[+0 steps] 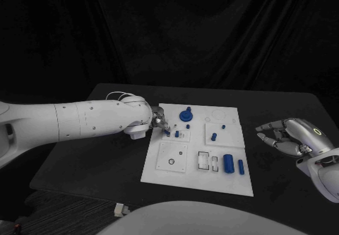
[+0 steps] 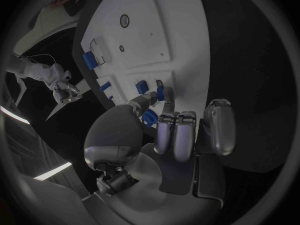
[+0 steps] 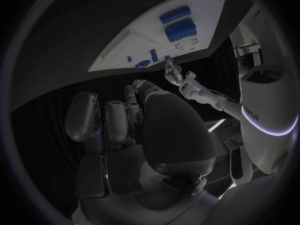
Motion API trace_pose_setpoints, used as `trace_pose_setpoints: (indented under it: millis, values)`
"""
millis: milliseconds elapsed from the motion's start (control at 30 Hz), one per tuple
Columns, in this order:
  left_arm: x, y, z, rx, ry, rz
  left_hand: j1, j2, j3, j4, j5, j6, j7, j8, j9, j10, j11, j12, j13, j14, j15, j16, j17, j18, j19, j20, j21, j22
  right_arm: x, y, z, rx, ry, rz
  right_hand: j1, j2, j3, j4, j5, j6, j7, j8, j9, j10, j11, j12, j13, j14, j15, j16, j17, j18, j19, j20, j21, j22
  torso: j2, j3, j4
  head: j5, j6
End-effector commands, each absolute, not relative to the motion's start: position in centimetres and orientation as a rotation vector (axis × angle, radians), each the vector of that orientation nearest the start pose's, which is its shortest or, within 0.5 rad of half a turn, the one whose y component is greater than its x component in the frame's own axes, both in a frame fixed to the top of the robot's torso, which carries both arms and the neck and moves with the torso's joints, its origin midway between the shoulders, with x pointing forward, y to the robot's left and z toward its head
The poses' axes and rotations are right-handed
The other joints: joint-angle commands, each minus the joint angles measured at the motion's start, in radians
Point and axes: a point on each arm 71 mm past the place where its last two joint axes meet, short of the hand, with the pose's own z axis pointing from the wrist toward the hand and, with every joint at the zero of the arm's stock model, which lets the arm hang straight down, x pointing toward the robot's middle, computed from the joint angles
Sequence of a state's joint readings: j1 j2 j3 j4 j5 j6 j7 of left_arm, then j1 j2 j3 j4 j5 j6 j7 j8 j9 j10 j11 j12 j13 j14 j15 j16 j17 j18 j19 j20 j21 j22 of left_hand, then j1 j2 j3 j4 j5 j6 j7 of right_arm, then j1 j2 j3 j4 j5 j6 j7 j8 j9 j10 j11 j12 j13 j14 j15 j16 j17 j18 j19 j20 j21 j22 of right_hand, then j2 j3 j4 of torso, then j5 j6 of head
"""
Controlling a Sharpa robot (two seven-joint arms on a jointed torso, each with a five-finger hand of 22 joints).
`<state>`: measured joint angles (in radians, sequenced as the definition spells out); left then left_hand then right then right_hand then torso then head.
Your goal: Assemble the parts on the task board
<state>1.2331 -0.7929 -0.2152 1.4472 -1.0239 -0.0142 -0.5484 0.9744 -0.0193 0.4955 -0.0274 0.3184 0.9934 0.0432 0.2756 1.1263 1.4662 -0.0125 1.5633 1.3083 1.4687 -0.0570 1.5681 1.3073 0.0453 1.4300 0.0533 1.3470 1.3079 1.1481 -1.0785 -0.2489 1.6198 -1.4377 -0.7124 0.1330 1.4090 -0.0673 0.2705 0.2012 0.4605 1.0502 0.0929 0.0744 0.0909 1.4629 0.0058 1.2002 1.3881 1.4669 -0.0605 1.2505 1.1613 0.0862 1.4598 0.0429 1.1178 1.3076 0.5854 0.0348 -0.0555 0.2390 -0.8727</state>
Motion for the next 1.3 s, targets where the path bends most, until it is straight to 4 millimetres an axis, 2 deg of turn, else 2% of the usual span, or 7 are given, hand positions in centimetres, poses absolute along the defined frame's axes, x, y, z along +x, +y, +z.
trace_pose_setpoints:
  millis: [33,300,467,967,1233,1300]
  values:
    - [46.6,22.7,-27.5,-0.295,2.358,-0.278,-0.005,0.009,-0.001,0.008,0.001,0.004,-0.003,-0.001,0.001,0.093,-0.01,-0.007,0.255,0.102,-0.007,0.003,0.263,0.009,0.002,-0.004,0.001,0.191,41.1,-28.4,-24.1,-0.134,1.495,0.668,0.008,-0.003,0.005,-0.002,0.005,0.001,0.002,-0.004,-0.001,-0.001,-0.002,-0.003,-0.166,0.037,-0.006,-0.007,-0.001,-0.003,-0.001,-0.002,-0.005,0.154,0.0,0.0,0.0004,-0.002,0.0]
    - [46.2,22.5,-28.1,-0.287,2.379,-0.282,-0.005,0.01,-0.001,0.008,0.001,0.004,-0.003,-0.001,0.001,0.092,-0.01,-0.009,0.254,0.102,-0.007,0.003,0.263,0.01,0.001,-0.004,-0.001,0.19,41.1,-28.4,-24.1,-0.133,1.497,0.667,0.008,-0.003,0.005,-0.002,0.005,0.001,0.002,-0.004,-0.001,-0.001,-0.002,-0.003,-0.166,0.037,-0.006,-0.007,-0.001,-0.003,-0.001,-0.002,-0.005,0.154,0.0,0.0009,0.001,-0.001,0.0]
    - [46.0,22.4,-28.5,-0.284,2.39,-0.284,-0.004,0.011,-0.001,0.008,0.001,0.004,-0.003,-0.001,0.002,0.092,-0.01,-0.008,0.254,0.102,-0.007,0.003,0.263,0.01,0.001,-0.004,-0.001,0.19,41.1,-28.4,-24.2,-0.132,1.499,0.666,0.008,-0.003,0.005,-0.002,0.005,0.001,0.002,-0.004,-0.001,-0.001,-0.002,-0.003,-0.166,0.037,-0.006,-0.007,-0.001,-0.003,-0.001,-0.002,-0.005,0.154,-0.001,0.0002,0.0007,0.001,0.0]
    - [45.8,22.5,-28.7,-0.291,2.384,-0.292,-0.003,0.014,-0.001,0.009,0.001,0.004,-0.003,-0.001,0.002,0.092,-0.01,-0.009,0.254,0.102,-0.007,0.003,0.263,0.01,0.001,-0.004,-0.001,0.19,41.2,-28.5,-24.3,-0.129,1.503,0.66,0.006,-0.003,0.008,-0.004,0.008,0.001,0.003,-0.004,-0.002,-0.002,-0.001,-0.006,-0.168,0.036,-0.006,-0.009,-0.004,-0.003,-0.002,-0.001,-0.006,0.153,-0.001,0.0003,-0.0008,0.004,0.0]
    - [45.8,22.4,-28.4,-0.294,2.35,-0.339,-0.006,0.03,-0.004,0.021,0.0,0.008,-0.002,0.002,0.007,0.093,-0.01,-0.007,0.255,0.102,-0.007,0.003,0.263,0.009,0.004,-0.004,0.003,0.191,41.2,-28.5,-24.3,-0.129,1.505,0.658,0.006,-0.003,0.009,-0.004,0.008,0.001,0.003,-0.004,-0.002,-0.002,-0.001,-0.007,-0.169,0.036,-0.006,-0.01,-0.006,-0.003,-0.002,-0.001,-0.008,0.153,0.0,-0.0001,0.0004,0.002,0.0]
    - [45.8,22.3,-28.3,-0.293,2.342,-0.352,-0.019,0.045,-0.018,0.05,-0.024,0.012,-0.002,0.008,0.014,0.094,-0.01,-0.006,0.255,0.102,-0.007,0.003,0.263,0.008,0.006,-0.004,0.006,0.192,41.2,-28.6,-24.3,-0.129,1.505,0.657,0.006,-0.003,0.009,-0.004,0.008,0.0,0.003,-0.004,-0.002,-0.002,-0.001,-0.008,-0.17,0.036,-0.006,-0.011,-0.006,-0.003,-0.002,-0.001,-0.01,0.152,0.0,0.0002,0.0001,0.002,0.0]
